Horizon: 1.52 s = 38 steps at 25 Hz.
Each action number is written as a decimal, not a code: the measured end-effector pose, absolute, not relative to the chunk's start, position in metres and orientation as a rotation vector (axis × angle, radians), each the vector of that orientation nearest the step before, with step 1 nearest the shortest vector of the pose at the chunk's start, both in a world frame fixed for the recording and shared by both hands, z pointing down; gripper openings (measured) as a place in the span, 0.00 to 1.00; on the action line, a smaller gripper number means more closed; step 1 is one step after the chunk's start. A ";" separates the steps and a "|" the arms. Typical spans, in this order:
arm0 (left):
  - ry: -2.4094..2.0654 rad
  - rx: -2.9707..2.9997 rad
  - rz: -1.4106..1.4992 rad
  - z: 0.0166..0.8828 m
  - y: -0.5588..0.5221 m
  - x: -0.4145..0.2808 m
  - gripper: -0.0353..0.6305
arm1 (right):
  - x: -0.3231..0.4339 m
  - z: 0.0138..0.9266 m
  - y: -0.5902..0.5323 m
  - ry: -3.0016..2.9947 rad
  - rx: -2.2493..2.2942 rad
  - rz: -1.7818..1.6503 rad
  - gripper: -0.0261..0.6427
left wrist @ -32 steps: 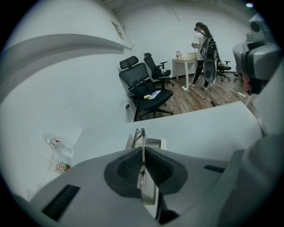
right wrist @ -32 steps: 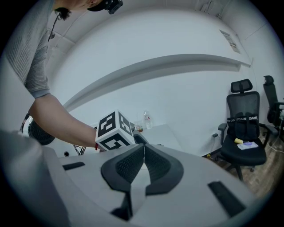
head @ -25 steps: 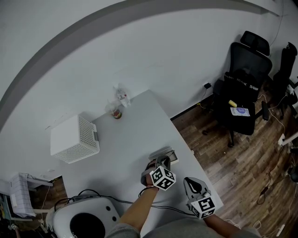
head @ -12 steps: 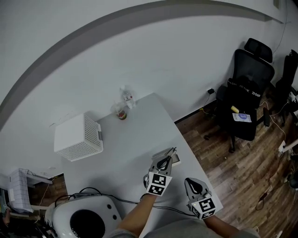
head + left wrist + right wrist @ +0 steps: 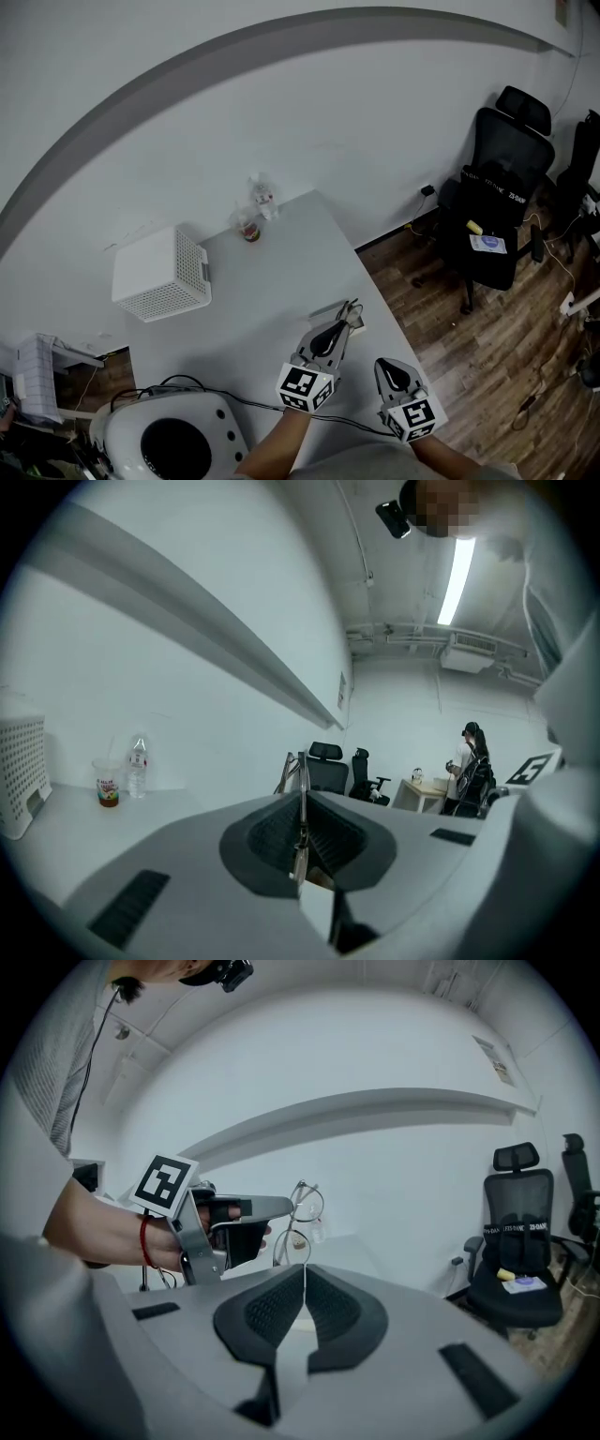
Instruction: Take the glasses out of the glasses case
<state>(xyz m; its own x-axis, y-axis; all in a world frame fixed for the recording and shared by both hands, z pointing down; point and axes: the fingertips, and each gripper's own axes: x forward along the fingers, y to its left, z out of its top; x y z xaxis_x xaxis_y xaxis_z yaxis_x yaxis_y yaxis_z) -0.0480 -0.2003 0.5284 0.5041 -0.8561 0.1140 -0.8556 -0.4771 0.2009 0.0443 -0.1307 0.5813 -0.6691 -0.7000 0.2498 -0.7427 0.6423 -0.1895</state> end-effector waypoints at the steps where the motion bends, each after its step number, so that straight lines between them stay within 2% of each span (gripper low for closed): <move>1: -1.454 2.523 -0.026 0.523 -0.198 -0.048 0.09 | 0.044 0.580 -0.130 -2.709 1.195 0.415 0.06; 17: -1.500 2.634 -0.210 0.455 -0.163 -0.049 0.09 | 0.043 0.537 -0.140 -2.771 1.240 0.296 0.06; 38: -1.513 2.690 -0.206 0.447 -0.145 -0.043 0.09 | 0.041 0.463 -0.151 -2.910 1.293 0.163 0.06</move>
<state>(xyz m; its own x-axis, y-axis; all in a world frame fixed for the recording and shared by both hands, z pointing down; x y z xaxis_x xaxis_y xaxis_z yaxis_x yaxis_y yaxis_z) -0.0435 -0.1451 0.4473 0.5127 -0.8536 -0.0922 -0.8472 -0.5204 0.1072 0.0408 -0.1511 0.4630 -0.6701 -0.7423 -0.0011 -0.7375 0.6660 -0.1118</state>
